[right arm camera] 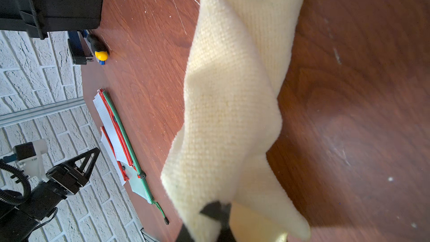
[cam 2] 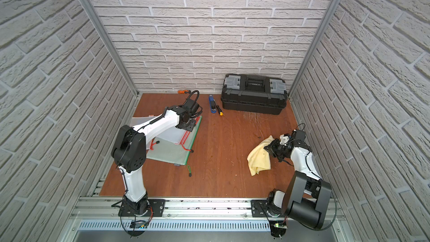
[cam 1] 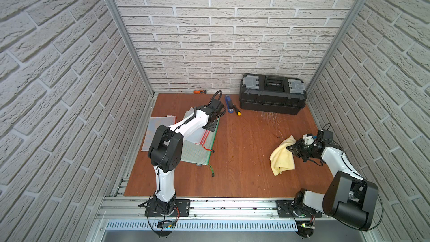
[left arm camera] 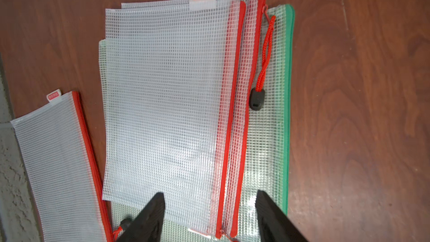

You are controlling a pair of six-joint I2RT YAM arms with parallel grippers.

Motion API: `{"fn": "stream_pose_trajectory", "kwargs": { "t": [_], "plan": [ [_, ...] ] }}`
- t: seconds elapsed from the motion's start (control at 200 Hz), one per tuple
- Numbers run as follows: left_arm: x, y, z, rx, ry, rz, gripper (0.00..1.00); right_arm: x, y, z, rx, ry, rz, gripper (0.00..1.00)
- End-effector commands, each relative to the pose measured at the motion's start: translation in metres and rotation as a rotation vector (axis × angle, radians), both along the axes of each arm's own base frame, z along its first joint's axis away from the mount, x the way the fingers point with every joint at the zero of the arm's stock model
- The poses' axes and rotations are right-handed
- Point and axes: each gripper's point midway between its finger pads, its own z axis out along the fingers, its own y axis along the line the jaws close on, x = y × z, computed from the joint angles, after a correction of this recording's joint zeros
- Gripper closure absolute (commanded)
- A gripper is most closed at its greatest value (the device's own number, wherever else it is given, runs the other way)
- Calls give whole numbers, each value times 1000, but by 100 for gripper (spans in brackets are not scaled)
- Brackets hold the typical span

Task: Wipe the document bag
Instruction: Pick up the document bag.

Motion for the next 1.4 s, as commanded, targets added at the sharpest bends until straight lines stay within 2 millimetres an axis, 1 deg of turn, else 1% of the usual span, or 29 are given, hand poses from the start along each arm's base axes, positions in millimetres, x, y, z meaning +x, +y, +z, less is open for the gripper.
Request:
{"fn": "stream_pose_trajectory", "kwargs": {
  "t": [0.0, 0.185, 0.35, 0.575, 0.695, 0.775, 1.06, 1.175, 1.32, 1.39],
  "plan": [
    [11, -10, -8, -47, -18, 8, 37, 4, 0, 9, -16, -32, 27, 98],
    [16, -3, -38, -17, 25, 10, 38, 6, 1, 8, -12, -34, 32, 98],
    [20, 8, -53, -5, 48, 27, 39, 6, 0, 7, -13, -30, 32, 98],
    [24, 10, -56, -46, 53, 14, 40, 7, 0, 7, -13, -31, 33, 98],
    [23, 14, -66, -42, 85, 13, 40, 7, 0, 7, -15, -31, 33, 98],
    [21, 13, -72, -43, 103, 5, 41, 7, 0, 7, -14, -28, 34, 98],
    [18, 17, -86, -13, 134, -1, 42, 5, 0, 7, -16, -26, 33, 98],
    [17, 21, -92, 13, 152, 0, 45, 5, 0, 7, -18, -26, 32, 98],
    [12, 22, -102, 25, 179, 1, 56, 5, 0, 7, -18, -26, 32, 98],
    [9, 24, -107, 28, 192, 2, 59, 5, 0, 7, -19, -27, 33, 98]
  ]
}}
